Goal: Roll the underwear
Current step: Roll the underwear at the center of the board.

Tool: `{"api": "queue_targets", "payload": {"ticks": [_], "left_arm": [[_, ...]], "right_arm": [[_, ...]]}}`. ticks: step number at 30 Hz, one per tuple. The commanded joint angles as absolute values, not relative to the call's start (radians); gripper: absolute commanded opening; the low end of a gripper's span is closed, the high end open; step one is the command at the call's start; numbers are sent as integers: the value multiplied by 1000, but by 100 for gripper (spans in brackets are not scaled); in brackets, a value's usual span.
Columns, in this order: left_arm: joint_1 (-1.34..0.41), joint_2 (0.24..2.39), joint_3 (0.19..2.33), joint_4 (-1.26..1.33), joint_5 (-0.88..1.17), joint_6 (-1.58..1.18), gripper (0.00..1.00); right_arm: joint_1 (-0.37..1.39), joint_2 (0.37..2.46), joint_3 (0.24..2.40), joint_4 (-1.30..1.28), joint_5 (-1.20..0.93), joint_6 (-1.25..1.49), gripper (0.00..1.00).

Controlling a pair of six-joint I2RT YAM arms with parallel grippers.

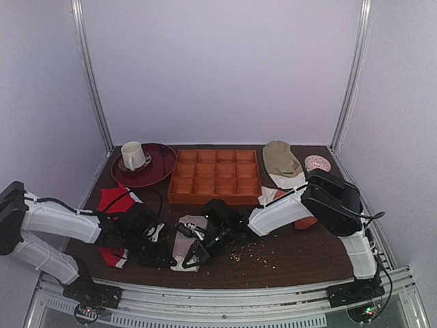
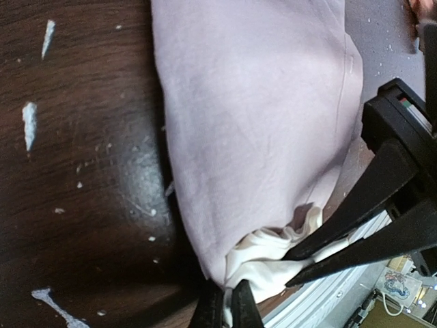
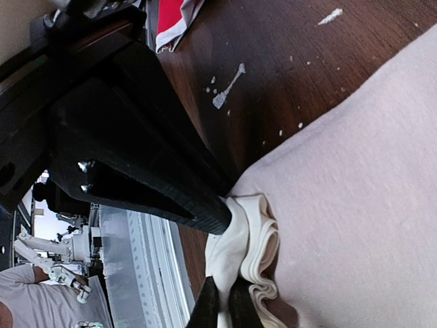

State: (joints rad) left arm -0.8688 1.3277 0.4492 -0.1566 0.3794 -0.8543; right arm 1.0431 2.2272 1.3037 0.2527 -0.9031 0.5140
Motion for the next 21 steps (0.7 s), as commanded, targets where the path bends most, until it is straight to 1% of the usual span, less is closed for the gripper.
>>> {"api": "queue_targets", "payload": {"ticks": [1, 5, 10, 16, 19, 21], "left_arm": [[-873, 1361, 451, -204, 355, -863, 0], [-873, 1363, 467, -219, 356, -859, 0], [-873, 1379, 474, -211, 368, -855, 0], [-873, 1394, 480, -199, 371, -860, 0], [-873, 1399, 482, -194, 375, -863, 0], [-873, 1401, 482, -193, 376, -867, 0]], "right_arm": [[1046, 2160, 1257, 142, -764, 413, 0], [1051, 2081, 1229, 131, -678, 338, 9], [1073, 1997, 1227, 61, -554, 224, 10], [1138, 1905, 1157, 106, -373, 106, 11], [1206, 1902, 1144, 100, -269, -5, 16], [1243, 1911, 1135, 111, -201, -65, 17]]}}
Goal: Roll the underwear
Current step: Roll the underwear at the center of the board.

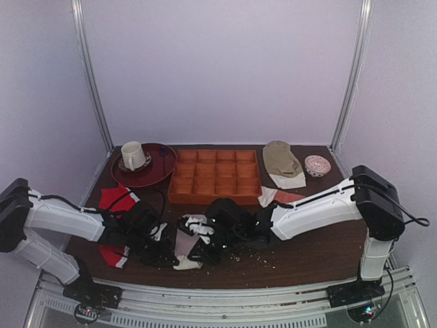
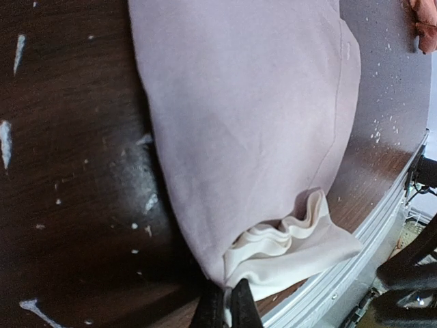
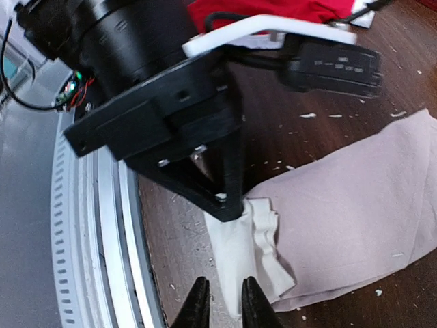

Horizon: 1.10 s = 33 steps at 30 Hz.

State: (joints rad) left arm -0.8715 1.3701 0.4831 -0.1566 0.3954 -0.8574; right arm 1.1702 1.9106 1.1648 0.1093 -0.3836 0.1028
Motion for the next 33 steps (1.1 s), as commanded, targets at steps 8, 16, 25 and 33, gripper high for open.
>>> {"api": "queue_targets", "payload": {"ticks": [8, 16, 25, 33], "left_arm": [[-873, 1402, 485, -195, 379, -868, 0], [-873, 1391, 477, -189, 370, -885, 0], [-873, 1399, 476, -179, 371, -890, 0], [-874, 1397, 473, -176, 371, -894, 0]], "right_arm": [[1299, 1956, 1111, 244, -65, -179, 21], [1303, 1979, 1127, 277, -6, -269, 29], [1302, 2021, 1126, 292, -25, -302, 33], [1300, 2048, 1139, 278, -32, -341, 34]]}}
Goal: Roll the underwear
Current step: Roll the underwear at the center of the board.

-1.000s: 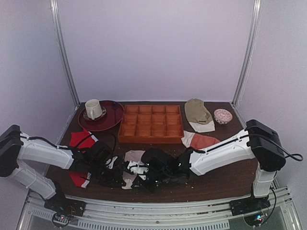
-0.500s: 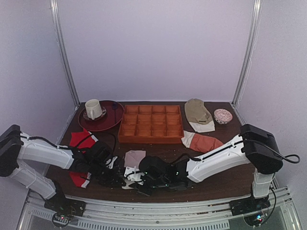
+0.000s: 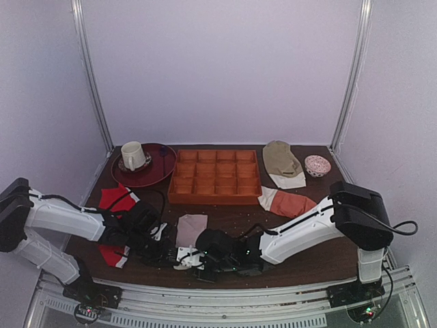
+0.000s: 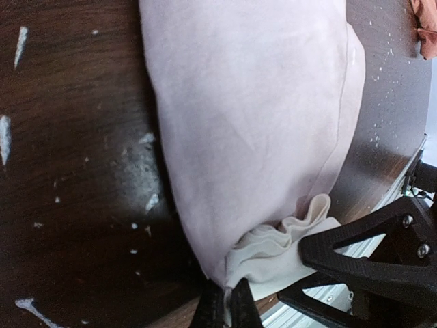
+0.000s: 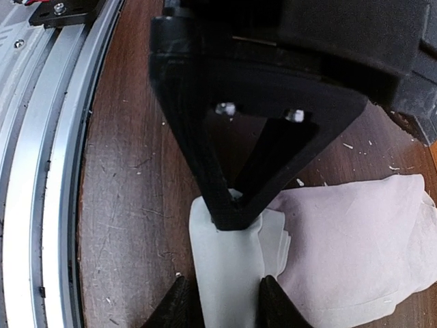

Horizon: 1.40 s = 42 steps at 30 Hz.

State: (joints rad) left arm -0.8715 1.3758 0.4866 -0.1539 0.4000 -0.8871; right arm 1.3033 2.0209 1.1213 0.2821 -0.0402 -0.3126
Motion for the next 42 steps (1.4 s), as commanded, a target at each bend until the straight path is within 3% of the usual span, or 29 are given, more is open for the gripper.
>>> {"api": "queue_targets", "payload": {"ticks": [1, 7, 10, 18, 27, 36, 42], "left_arm": [[-873, 1397, 472, -176, 371, -894, 0], [-874, 1396, 467, -171, 375, -898, 0], [-873, 1397, 465, -170, 376, -900, 0], [-873, 1402, 462, -167, 379, -906, 0], [-866, 1386, 467, -173, 365, -955, 1], [-795, 1227, 454, -254, 317, -997, 18], [-760, 1152, 451, -289, 313, -999, 20]], "right_arm": [[1298, 2053, 1142, 275, -30, -345, 34], [1293, 2077, 1149, 266, -25, -350, 32], [1293, 2072, 1138, 281, -20, -341, 18], [1294, 2065, 1097, 322, -13, -299, 0], [1273, 2053, 1012, 414, -82, -159, 0], [1208, 2054, 956, 508, -236, 72, 0], [1188, 2093, 945, 565, -311, 183, 0]]}}
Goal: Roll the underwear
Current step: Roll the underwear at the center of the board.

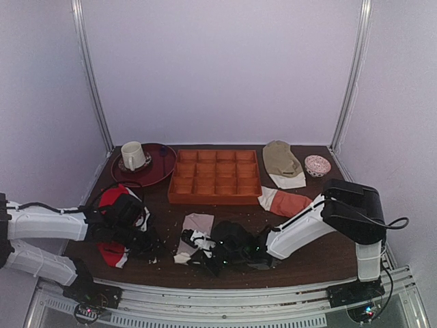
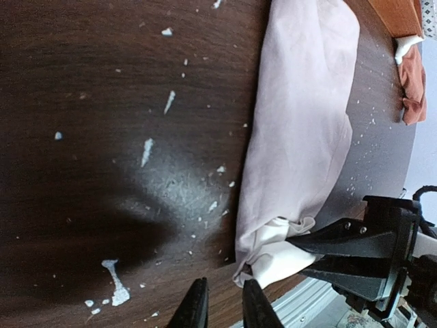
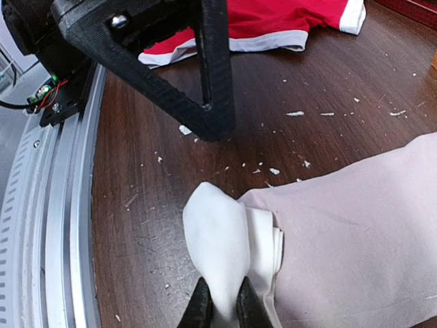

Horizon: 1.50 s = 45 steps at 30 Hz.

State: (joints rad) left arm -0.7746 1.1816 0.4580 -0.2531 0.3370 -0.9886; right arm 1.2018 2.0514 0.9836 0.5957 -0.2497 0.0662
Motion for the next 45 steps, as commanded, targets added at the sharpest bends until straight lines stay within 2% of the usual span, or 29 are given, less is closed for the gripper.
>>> {"api": "queue_targets", "payload": {"ticks": [1, 19, 34, 45], "left_arm": [[-759, 1150, 451, -290, 313, -999, 20], [-757, 1143, 443, -255, 313, -1008, 21], [-757, 1174, 469, -224, 293, -1008, 21], [-756, 1249, 485, -134, 350, -965, 33]], "right_arm": [[1185, 2097, 937, 584, -318, 206, 0], [1153, 2174, 837, 807, -364, 551, 0], [1156, 2078, 833, 676, -317, 614, 0], [1155, 2126, 803, 780, -369, 640, 0]]}}
